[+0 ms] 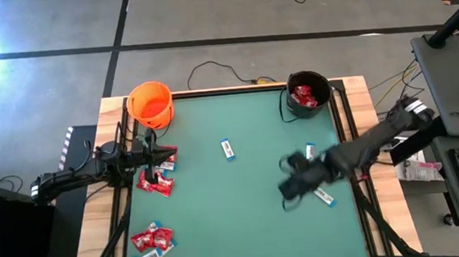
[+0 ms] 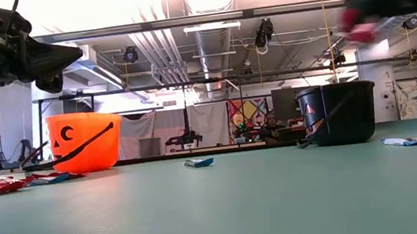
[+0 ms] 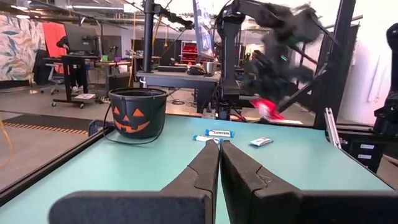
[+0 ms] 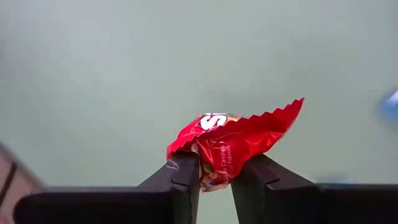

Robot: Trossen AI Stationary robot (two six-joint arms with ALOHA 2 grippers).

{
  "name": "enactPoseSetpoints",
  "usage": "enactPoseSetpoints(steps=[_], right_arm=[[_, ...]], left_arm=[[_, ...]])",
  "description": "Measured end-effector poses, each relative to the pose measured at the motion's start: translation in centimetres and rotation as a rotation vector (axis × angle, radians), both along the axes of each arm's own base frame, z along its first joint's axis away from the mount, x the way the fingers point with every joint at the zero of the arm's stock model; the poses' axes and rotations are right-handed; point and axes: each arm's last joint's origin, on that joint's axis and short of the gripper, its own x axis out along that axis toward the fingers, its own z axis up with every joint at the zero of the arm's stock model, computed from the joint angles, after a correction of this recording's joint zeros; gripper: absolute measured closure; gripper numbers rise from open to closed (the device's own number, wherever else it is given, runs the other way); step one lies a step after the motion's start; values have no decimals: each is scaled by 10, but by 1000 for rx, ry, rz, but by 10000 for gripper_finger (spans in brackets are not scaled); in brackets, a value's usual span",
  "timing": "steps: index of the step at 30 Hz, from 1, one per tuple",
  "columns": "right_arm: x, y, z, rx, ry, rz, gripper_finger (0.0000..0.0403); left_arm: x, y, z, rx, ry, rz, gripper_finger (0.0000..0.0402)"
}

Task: Sort candy by brand, put in halloween buckets
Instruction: Put the red candy into the black bucket

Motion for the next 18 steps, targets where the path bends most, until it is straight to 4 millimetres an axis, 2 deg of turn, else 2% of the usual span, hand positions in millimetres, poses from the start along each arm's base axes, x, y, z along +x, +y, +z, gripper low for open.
enactPoseSetpoints(steps=[3, 5, 9, 12, 15, 18], right_arm=[[-5, -38, 16, -101, -8, -123, 347], [-12, -63, 18, -136, 59, -198, 349], [-23, -106, 11, -172, 231, -340, 349], [-24, -140, 2, -185, 286, -400, 349], [-20, -172, -1, -217, 258, -434, 349], [-14, -197, 13, -222, 148, -408, 349]], left_arm=[[0, 0, 0, 0, -1, 0, 402], [0, 0, 0, 0, 0, 0, 402], [0, 0, 0, 0, -1, 0, 402], [0, 0, 0, 0, 0, 0, 402], [0, 0, 0, 0, 0, 0, 402], [0, 0, 0, 0, 0, 0, 402]])
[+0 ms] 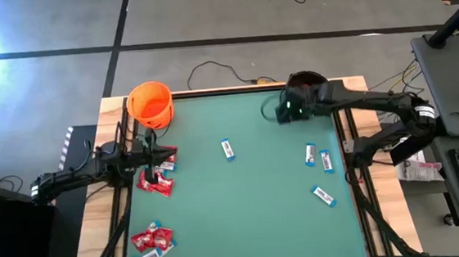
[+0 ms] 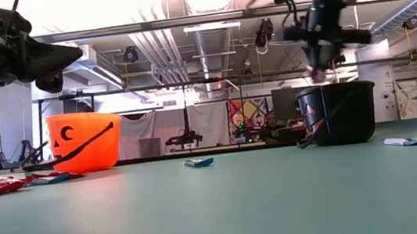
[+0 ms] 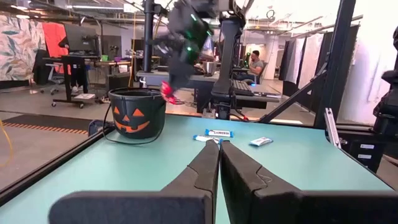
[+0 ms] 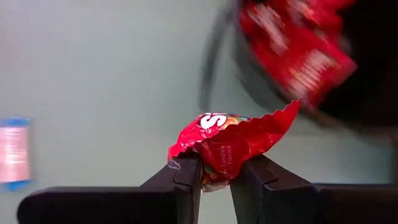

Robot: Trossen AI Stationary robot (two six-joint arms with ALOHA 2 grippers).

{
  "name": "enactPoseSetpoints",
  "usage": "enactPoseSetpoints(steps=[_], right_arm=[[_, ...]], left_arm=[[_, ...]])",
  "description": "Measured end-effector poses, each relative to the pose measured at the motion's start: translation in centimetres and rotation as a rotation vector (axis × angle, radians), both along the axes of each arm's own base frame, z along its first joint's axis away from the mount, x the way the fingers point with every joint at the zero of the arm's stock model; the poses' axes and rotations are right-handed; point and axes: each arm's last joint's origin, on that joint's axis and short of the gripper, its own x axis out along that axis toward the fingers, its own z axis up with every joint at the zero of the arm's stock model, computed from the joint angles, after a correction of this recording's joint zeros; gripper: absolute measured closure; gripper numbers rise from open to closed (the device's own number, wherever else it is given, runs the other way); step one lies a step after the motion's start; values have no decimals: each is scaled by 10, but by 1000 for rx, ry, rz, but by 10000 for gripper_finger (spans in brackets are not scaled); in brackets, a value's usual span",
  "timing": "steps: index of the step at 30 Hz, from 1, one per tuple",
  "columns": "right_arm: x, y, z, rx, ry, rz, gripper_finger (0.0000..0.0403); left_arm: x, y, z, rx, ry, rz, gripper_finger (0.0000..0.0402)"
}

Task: Sort candy by brand, put in halloween buckets
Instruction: Put the red candy into the black bucket

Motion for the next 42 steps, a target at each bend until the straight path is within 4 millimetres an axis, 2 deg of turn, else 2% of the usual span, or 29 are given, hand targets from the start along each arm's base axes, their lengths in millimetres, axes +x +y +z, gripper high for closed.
enactPoseSetpoints(steps=[5, 8, 12, 18, 21, 26, 30, 34, 38, 42], right_arm=[[-9, -33, 27, -118, -5, -32, 349], [-23, -56, 28, -177, 53, -117, 349], [-33, -88, 1, -126, 150, -216, 349], [-29, -121, -43, -43, 259, -262, 343], [-26, -127, -54, -9, 279, -290, 313], [-22, -131, -52, -12, 267, -293, 235], [-15, -120, -25, -75, 207, -236, 183], [1, -89, 1, -160, 145, -135, 156], [28, -34, 18, -265, 102, 51, 150], [62, 35, 18, -331, 10, 331, 156]], left_arm=[[0, 0, 0, 0, -1, 0, 402], [0, 0, 0, 0, 0, 0, 402], [0, 0, 0, 0, 0, 0, 402], [0, 0, 0, 0, -1, 0, 402], [0, 0, 0, 0, -1, 0, 402], [0, 0, 0, 0, -1, 0, 402], [0, 0, 0, 0, -1, 0, 402], [0, 0, 0, 0, -1, 0, 402], [0, 0, 0, 0, -1, 0, 402], [0, 0, 0, 0, -1, 0, 402]])
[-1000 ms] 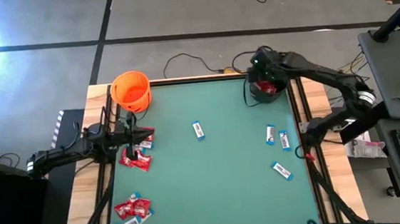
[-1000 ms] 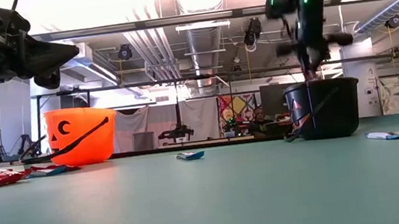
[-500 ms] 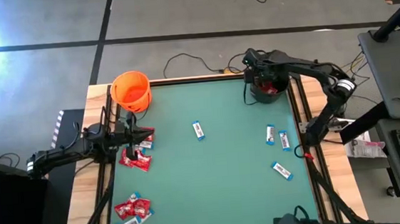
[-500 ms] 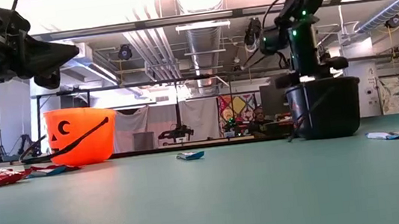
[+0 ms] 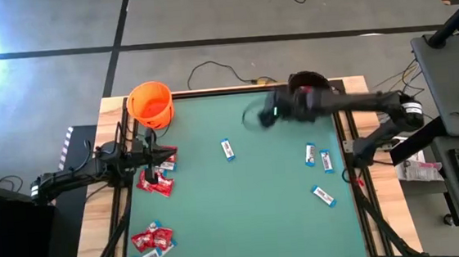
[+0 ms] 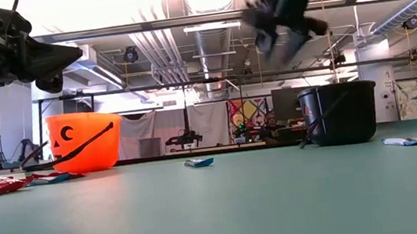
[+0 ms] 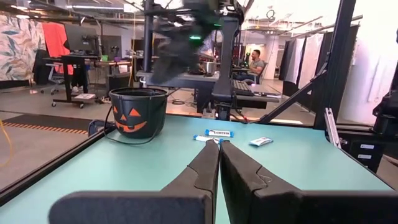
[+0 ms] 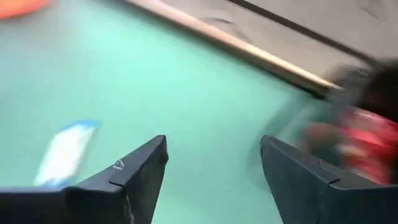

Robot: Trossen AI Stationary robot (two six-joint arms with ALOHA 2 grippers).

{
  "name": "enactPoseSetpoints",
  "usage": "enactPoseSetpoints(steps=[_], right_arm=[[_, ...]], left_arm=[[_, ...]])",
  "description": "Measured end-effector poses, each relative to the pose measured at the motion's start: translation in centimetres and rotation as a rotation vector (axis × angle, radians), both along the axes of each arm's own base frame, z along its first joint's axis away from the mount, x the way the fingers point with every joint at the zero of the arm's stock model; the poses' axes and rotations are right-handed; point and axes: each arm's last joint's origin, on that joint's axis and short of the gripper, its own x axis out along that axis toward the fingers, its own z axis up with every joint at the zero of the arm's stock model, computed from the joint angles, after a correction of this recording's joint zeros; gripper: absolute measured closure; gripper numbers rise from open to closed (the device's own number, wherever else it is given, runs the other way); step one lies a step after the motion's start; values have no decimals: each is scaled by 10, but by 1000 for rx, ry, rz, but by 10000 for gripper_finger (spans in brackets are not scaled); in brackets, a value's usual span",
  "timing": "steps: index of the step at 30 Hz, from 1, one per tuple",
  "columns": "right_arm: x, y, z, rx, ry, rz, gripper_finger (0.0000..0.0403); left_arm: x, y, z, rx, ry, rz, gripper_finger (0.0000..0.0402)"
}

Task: Sort candy by brand, put in halloween buckets
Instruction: Put the red candy into the black bucket

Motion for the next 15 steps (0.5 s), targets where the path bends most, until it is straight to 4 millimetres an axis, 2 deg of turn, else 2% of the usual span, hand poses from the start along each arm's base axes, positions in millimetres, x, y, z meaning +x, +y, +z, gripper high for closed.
enactPoseSetpoints(steps=[3, 7, 11, 15], right_arm=[[24, 48, -9, -46, -67, 219, 160], [54, 97, -30, -140, -116, 443, 158], [82, 128, -52, -232, -162, 618, 150], [107, 144, -70, -324, -212, 796, 144]], left_arm=[[0, 0, 0, 0, 0, 0, 402], [0, 0, 0, 0, 2, 0, 402], [0, 0, 0, -1, 3, 0, 402], [0, 0, 0, -1, 3, 0, 402]])
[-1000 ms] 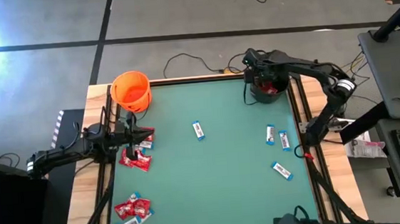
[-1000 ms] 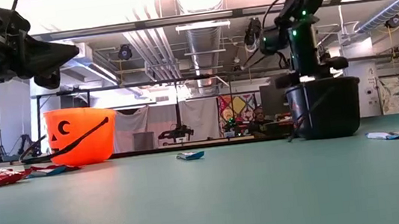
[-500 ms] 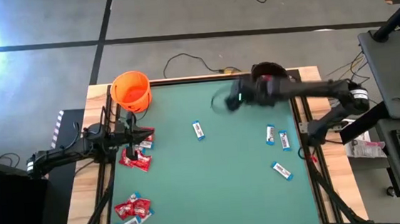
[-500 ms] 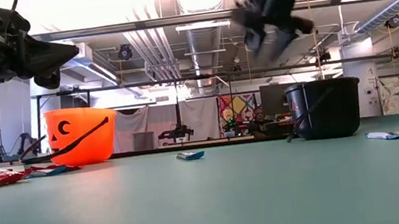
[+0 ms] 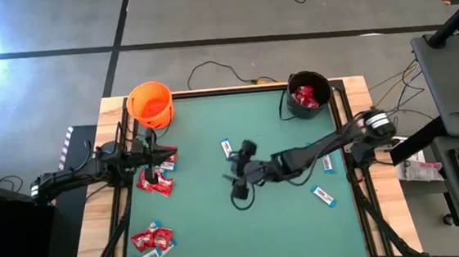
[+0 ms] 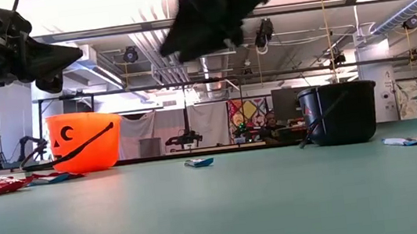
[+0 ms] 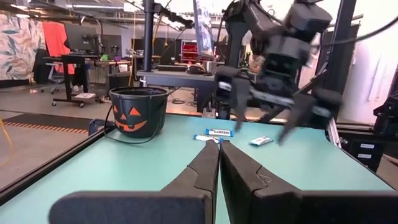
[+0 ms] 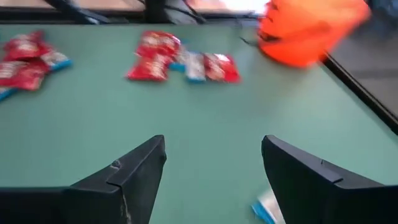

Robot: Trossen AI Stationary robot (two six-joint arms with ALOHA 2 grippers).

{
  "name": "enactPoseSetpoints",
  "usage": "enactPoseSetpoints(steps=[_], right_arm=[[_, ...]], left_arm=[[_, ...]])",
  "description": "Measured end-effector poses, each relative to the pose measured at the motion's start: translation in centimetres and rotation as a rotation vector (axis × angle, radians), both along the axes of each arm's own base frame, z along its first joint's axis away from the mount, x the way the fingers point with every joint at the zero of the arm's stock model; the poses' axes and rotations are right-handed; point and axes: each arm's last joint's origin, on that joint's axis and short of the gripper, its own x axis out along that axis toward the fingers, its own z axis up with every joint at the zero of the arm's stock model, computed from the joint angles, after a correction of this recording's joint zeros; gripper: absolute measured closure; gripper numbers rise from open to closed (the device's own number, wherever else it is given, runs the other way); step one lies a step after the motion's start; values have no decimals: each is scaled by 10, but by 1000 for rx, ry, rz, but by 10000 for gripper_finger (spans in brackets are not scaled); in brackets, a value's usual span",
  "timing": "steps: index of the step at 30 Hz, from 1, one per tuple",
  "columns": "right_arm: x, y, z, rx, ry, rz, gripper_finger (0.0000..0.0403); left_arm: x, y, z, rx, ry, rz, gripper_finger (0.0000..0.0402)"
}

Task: Sort candy by brand, put in halloween buckets
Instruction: Put the red candy into the black bucket

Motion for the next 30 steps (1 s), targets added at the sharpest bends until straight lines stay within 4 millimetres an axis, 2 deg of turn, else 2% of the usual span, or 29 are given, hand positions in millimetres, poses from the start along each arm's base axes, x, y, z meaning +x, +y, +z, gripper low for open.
enactPoseSetpoints(steps=[2, 5, 9, 13, 16, 21, 23, 25, 30], right_arm=[[7, 5, -2, -32, -24, 39, 144], [7, 15, 0, -55, -25, 84, 150], [-6, 36, -2, -26, -22, 134, 160], [-23, 67, -11, 67, -18, 166, 168], [-39, 93, -20, 127, -6, 185, 172], [-74, 144, -23, 95, -31, 207, 171], [-90, 164, -22, 102, -55, 216, 170], [-106, 182, -20, 133, -77, 222, 170], [-139, 215, -20, 269, -107, 234, 170]], left_arm=[[0, 0, 0, 0, 1, 0, 402], [0, 0, 0, 0, 1, 0, 402], [0, 0, 0, 0, 1, 0, 402], [-1, 0, 7, 5, -72, -2, 402], [-2, -2, 15, -182, -163, -81, 402], [1, -9, 9, -543, -99, -279, 402], [2, -12, 11, -595, -109, -288, 402], [3, -16, 17, -619, -193, -260, 402], [6, -25, 31, -569, -326, -142, 402]])
